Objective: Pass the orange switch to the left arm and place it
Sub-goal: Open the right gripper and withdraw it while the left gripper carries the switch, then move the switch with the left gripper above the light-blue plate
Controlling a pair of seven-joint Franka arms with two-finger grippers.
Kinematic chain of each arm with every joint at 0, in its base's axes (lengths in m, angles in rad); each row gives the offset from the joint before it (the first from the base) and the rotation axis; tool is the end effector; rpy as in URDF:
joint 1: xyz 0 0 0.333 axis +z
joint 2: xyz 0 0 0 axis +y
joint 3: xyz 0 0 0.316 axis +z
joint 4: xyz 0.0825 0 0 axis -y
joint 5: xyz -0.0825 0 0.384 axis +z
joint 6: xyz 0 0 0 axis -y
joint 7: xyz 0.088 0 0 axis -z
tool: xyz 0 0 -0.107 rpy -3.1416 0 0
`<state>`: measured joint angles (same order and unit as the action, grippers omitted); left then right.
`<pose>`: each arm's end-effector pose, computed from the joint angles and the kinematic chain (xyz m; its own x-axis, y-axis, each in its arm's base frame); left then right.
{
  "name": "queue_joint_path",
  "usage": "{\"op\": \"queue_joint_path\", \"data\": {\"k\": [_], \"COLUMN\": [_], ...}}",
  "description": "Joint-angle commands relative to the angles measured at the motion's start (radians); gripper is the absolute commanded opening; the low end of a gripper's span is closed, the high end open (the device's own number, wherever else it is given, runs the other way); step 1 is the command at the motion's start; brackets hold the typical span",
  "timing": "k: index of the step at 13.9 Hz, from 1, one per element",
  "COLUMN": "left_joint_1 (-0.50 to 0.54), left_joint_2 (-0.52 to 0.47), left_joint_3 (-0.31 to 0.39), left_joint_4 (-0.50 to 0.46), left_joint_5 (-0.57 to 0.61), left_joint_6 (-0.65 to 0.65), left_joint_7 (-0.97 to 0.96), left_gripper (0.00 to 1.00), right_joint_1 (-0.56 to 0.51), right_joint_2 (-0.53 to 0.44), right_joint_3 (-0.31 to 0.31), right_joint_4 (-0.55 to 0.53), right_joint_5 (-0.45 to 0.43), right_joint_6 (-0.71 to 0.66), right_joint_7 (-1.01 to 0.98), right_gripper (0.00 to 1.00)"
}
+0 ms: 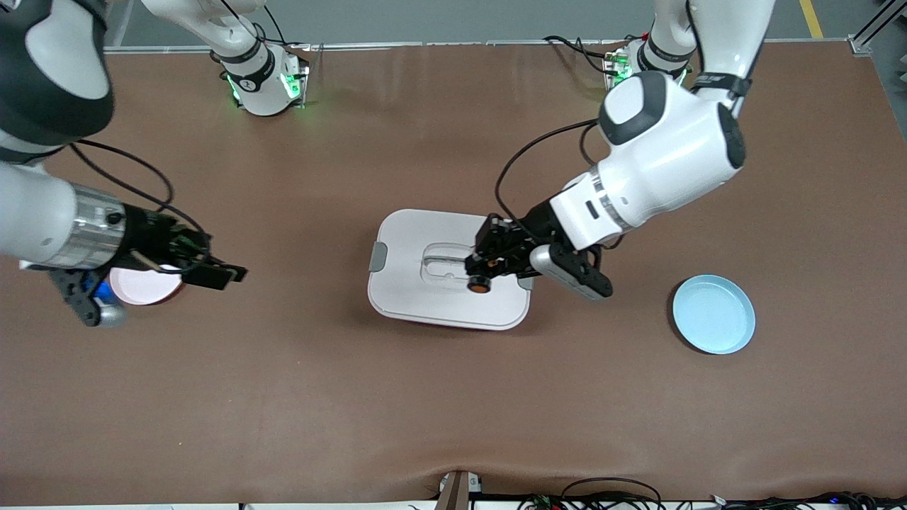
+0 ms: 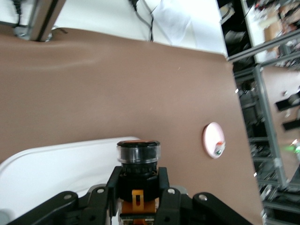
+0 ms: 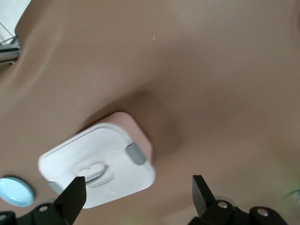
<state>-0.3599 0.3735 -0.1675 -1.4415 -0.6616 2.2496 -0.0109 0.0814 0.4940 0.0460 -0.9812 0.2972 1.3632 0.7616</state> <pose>0.6151 -0.3547 0.5341 0.9613 -0.0726 0.2656 -0.2335 -0.7261 0.6467 0.6630 0.1120 0.5811 0.8067 -0.5157 -0.2886 -0.5711 -0.8059 -0.1563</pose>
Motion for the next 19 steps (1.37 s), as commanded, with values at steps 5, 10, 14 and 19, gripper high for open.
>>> {"op": "queue_joint_path", "data": {"k": [5,10,14,19], "left_joint_1": [0.039,0.094,0.146,0.219], "left_joint_2": [-0.131,-0.169,-0.192,-0.215], "left_joint_3": [0.002,0.003,0.002,0.002], "left_joint_4": [-0.030,-0.028,-0.027,-0.030], "left_joint_5": [0.402,0.494,0.597,0.640], "left_joint_6": [-0.252,-0.367,-0.441,-0.534], "left_joint_7": [-0.122,-0.136,-0.135,-0.121], "left_gripper": [0.00,0.00,0.00,0.00], "right_joint_1": [-0.192,-0.241,-0.238,-0.233], "right_joint_2": [-0.097,-0.198,-0.337,-0.390], "right_joint_3": [0.014,0.014,0.017,0.023], "right_joint_4": [-0.109,-0.246,-0.459,-0.525], "right_joint_5": [-0.127,-0.211,-0.231,-0.243], "right_joint_6": [-0.066,-0.038,0.083,0.115], "right_joint_7": [-0.483,-0.628,-0.665,-0.702], "right_gripper": [1.00,1.00,1.00,1.00]}}
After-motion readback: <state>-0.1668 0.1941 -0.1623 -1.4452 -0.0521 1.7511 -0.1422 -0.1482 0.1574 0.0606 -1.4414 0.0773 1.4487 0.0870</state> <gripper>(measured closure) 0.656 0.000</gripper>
